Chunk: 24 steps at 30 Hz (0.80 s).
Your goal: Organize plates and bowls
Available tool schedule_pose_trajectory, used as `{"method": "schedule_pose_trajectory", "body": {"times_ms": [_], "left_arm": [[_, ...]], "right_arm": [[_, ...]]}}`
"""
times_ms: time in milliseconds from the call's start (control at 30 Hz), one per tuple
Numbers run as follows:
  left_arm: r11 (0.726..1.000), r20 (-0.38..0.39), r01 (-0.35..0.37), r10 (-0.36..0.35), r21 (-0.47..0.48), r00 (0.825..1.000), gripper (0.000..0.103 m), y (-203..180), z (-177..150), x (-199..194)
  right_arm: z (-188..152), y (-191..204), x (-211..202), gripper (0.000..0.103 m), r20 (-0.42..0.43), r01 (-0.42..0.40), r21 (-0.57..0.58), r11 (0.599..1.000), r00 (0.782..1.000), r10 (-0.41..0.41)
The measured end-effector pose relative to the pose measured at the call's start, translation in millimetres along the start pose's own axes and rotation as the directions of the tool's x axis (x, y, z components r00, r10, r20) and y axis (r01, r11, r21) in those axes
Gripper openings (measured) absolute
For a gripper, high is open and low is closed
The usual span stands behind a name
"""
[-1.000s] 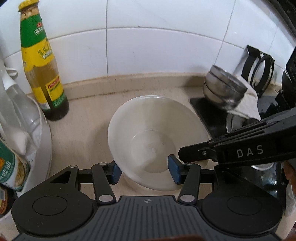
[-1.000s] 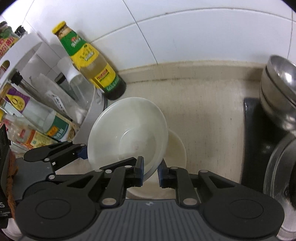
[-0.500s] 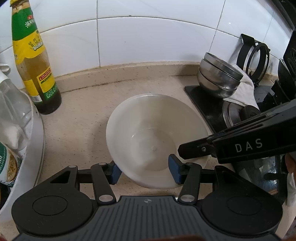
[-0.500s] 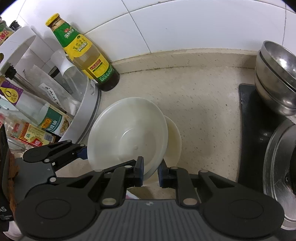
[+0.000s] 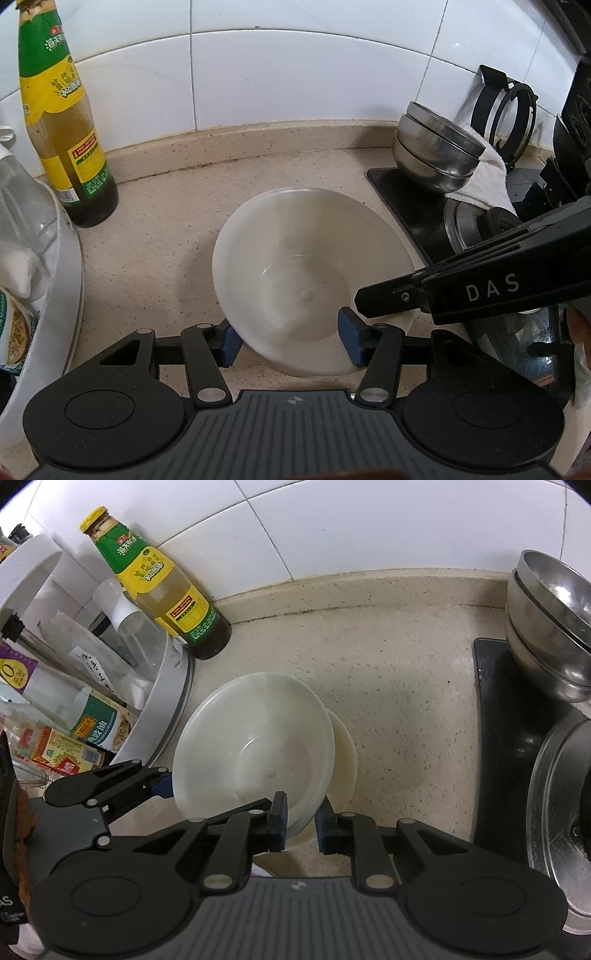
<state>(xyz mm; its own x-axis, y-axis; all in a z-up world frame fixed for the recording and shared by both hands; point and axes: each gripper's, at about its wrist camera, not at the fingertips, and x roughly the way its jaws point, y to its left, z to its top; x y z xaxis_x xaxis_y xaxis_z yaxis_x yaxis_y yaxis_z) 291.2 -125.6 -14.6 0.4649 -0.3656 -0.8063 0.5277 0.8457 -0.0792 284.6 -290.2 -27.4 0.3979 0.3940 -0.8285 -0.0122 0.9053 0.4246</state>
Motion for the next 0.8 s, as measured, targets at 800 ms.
{"method": "schedule_pose_trajectory", "body": {"times_ms": [800], "left_arm": [[0.999,0.053,-0.043,0.044,-0.027,0.998,0.085,47.8,-6.2,-17.9]], "right_arm": [[8.2,-18.6,4.9,0.040,0.030,0.041,0.071,0.997,0.999,-0.043]]}}
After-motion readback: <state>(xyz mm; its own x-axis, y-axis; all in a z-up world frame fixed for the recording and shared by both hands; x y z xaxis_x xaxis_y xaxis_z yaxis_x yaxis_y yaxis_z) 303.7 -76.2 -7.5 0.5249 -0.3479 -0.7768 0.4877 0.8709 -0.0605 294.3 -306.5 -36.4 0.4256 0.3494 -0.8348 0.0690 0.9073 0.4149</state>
